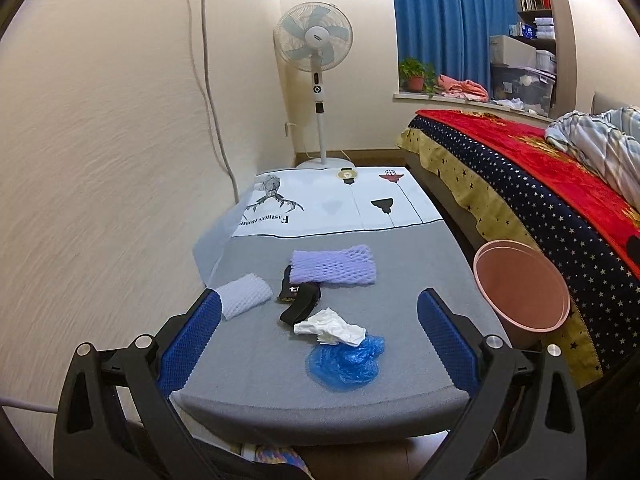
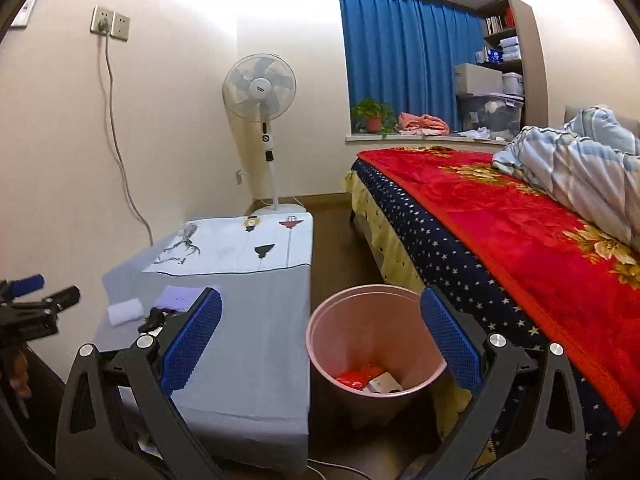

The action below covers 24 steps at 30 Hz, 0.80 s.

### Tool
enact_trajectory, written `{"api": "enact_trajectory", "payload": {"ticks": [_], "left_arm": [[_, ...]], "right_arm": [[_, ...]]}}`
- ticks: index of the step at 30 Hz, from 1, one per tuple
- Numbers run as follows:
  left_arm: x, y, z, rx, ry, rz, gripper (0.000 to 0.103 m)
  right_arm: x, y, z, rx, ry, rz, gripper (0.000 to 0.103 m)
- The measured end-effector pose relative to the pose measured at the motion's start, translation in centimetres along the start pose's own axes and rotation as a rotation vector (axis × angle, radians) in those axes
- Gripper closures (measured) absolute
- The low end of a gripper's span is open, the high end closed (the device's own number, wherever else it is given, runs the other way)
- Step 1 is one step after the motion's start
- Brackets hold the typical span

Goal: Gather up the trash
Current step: 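Move both tools back over the remaining trash on the table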

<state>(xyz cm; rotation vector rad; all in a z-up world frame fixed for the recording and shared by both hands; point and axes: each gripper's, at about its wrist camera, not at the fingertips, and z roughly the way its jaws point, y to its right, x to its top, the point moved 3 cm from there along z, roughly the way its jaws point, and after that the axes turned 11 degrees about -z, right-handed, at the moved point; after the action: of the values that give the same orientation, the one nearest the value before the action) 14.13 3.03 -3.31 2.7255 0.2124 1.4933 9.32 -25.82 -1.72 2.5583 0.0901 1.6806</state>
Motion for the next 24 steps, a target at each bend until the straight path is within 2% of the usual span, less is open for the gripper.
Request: {"api": "enact_trajectory", "payload": {"ticks": [9, 13, 19, 24], "left_arm": [[0.9, -1.5, 0.6, 0.026, 0.015, -0.03, 0.008], [2.3, -2.9, 1.4, 0.082, 0.06, -0.054, 0.008], [5.0, -4.1, 5.0, 0.121, 0.084, -0.047, 0.008], [8.0, -5.1, 9.9, 0.148, 0.05, -0.059, 0.008]], "right_arm": [[-0.6, 0.2, 0.4, -0.03, -0.03, -0.019, 0.005], [0.0, -0.9, 1.3, -0.013, -0.04, -0.041, 0.005], [2.2, -4.4, 4.6, 0.048, -0.032, -0.118, 0.005], [3.1, -8.1, 9.5, 0.105, -0.052, -0.172, 0.005]]}}
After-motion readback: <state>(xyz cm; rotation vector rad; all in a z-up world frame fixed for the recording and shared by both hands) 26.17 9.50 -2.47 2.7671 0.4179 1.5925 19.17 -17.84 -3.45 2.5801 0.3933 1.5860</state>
